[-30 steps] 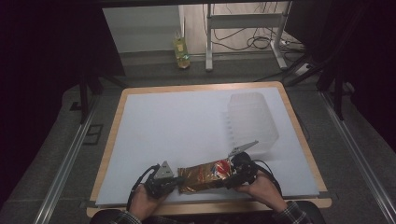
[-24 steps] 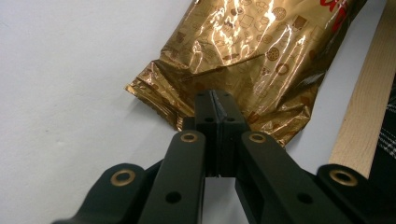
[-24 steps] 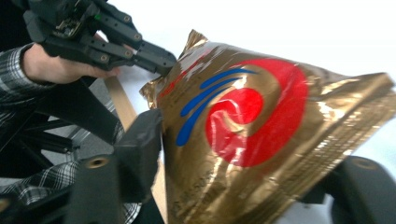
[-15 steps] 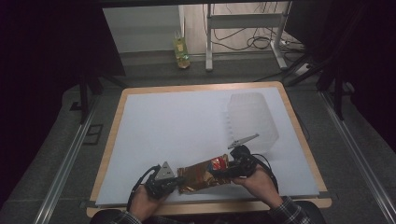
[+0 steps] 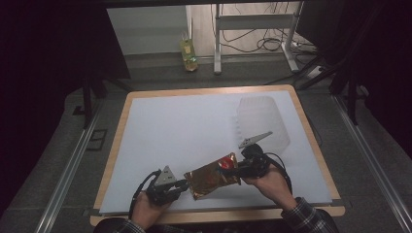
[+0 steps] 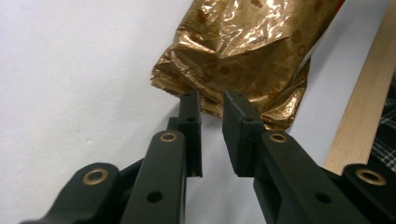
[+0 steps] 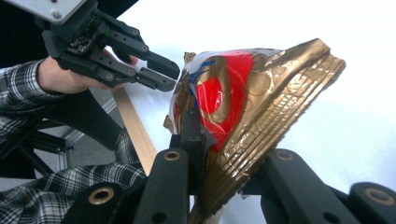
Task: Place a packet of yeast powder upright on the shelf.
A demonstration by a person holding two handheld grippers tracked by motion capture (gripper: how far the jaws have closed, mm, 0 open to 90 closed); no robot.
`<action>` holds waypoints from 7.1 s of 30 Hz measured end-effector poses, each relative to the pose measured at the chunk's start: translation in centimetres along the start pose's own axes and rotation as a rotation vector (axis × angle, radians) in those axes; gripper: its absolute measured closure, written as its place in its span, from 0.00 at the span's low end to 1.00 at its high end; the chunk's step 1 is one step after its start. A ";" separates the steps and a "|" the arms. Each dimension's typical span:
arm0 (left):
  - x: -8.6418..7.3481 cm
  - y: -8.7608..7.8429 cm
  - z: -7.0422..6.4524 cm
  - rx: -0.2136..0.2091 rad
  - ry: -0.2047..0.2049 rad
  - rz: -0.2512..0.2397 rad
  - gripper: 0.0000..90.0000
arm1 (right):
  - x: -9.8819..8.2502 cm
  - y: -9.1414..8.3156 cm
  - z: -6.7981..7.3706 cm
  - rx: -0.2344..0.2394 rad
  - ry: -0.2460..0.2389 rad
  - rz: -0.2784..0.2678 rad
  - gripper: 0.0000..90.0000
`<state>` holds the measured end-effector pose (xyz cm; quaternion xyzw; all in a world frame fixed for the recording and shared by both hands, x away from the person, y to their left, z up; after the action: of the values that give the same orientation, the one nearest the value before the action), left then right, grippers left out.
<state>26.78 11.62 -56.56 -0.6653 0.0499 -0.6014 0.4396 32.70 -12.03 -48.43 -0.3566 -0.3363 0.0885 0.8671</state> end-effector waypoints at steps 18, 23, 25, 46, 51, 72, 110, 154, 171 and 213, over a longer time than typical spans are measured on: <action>0.4 -0.6 0.3 0.000 -0.029 -0.079 0.54 | 2.0 -2.5 0.8 -0.057 -0.161 0.030 0.85; 0.5 -0.3 0.2 0.004 -0.028 -0.077 0.42 | 2.7 -3.0 1.1 -0.096 -0.243 0.047 0.85; 0.6 -0.3 0.1 -0.005 -0.023 -0.089 0.38 | 3.0 -3.1 1.2 -0.105 -0.278 0.052 0.85; 0.8 -0.1 0.2 0.023 -0.019 -0.097 0.07 | 5.9 -5.0 1.0 -0.174 -0.502 0.082 0.85; 0.8 -0.2 0.1 0.038 -0.005 -0.087 0.04 | 6.4 -5.2 1.1 -0.178 -0.538 0.088 0.85; 0.7 -0.8 -0.2 0.048 0.024 -0.058 0.11 | 10.0 -7.0 0.8 -0.172 -0.594 0.121 0.85; 0.5 -0.3 0.0 -0.058 0.040 -0.125 0.03 | 15.2 -13.4 -1.1 -0.290 -0.646 0.134 0.85; 0.4 -0.1 -0.3 -0.077 0.037 -0.107 0.04 | 13.9 -14.9 -7.5 -0.286 -0.784 0.285 0.84; 0.3 -0.2 -0.3 -0.075 0.032 -0.107 0.05 | 14.0 -12.3 -7.7 -0.284 -0.809 0.347 0.84; 0.2 0.0 -0.1 -0.030 0.041 -0.073 0.03 | 11.9 -10.0 -10.2 -0.317 -0.681 0.318 0.49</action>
<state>26.72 11.43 -56.40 -0.6606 0.0435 -0.6298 0.4063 47.47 -20.34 -40.78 -0.4835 -0.5544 0.2818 0.6160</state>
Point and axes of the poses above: each handheld gripper's, and its own axes: y roughly forward along the jaws, x roughly out of its top, z roughly to its left, the point moved 5 cm from there along y, roughly forward along the jaws, and after that the axes turned 14 degrees about y, right-handed, at the moved point
